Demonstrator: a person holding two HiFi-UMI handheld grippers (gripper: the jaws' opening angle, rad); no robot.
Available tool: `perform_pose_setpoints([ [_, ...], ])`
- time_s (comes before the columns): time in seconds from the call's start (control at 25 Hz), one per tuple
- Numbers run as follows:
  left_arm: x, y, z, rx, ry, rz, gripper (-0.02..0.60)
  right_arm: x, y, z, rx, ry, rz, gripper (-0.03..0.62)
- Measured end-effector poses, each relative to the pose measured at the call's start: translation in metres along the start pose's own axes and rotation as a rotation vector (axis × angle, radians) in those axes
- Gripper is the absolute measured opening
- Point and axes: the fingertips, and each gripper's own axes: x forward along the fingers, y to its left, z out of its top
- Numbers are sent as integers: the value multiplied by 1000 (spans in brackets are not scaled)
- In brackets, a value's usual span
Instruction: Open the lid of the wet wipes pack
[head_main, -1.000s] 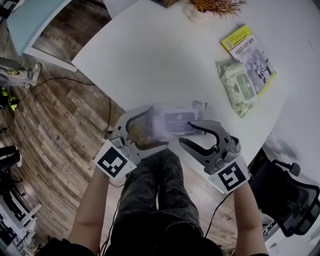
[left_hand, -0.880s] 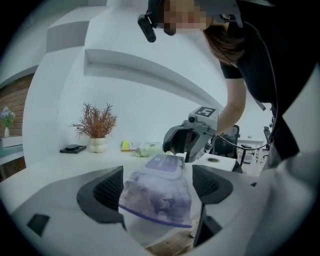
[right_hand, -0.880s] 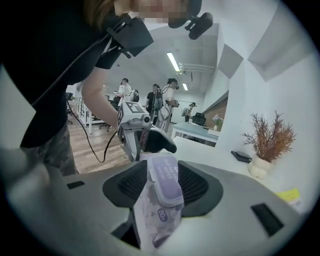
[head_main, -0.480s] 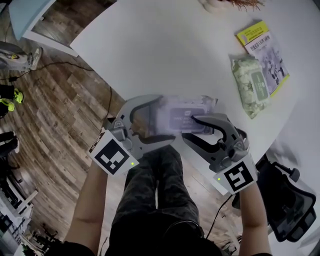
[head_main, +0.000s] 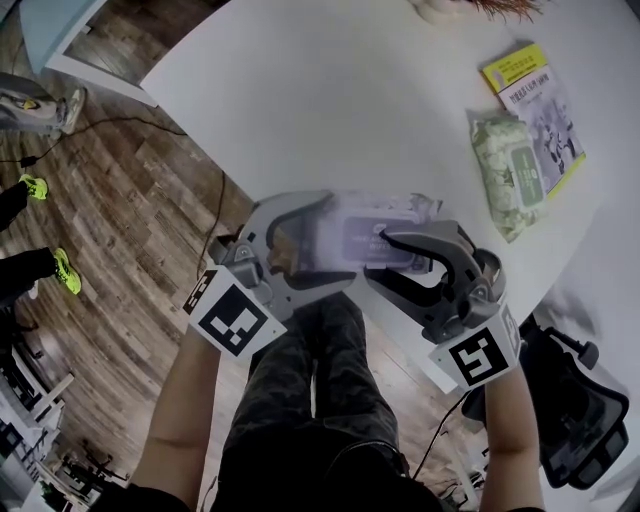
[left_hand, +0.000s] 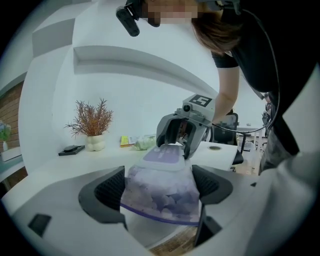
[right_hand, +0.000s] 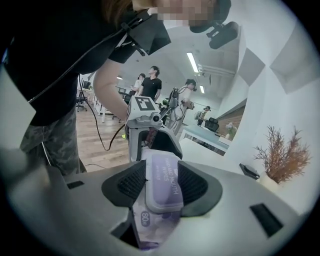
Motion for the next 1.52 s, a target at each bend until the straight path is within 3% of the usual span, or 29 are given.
perform_pose_setpoints([
  [0.6, 1, 2, -1, -27, 9, 6, 417, -2, -1, -4, 192, -39, 135, 170],
  [1.52, 3, 2, 0, -28, 13, 25, 417, -6, -7, -1, 343, -100, 180, 170],
])
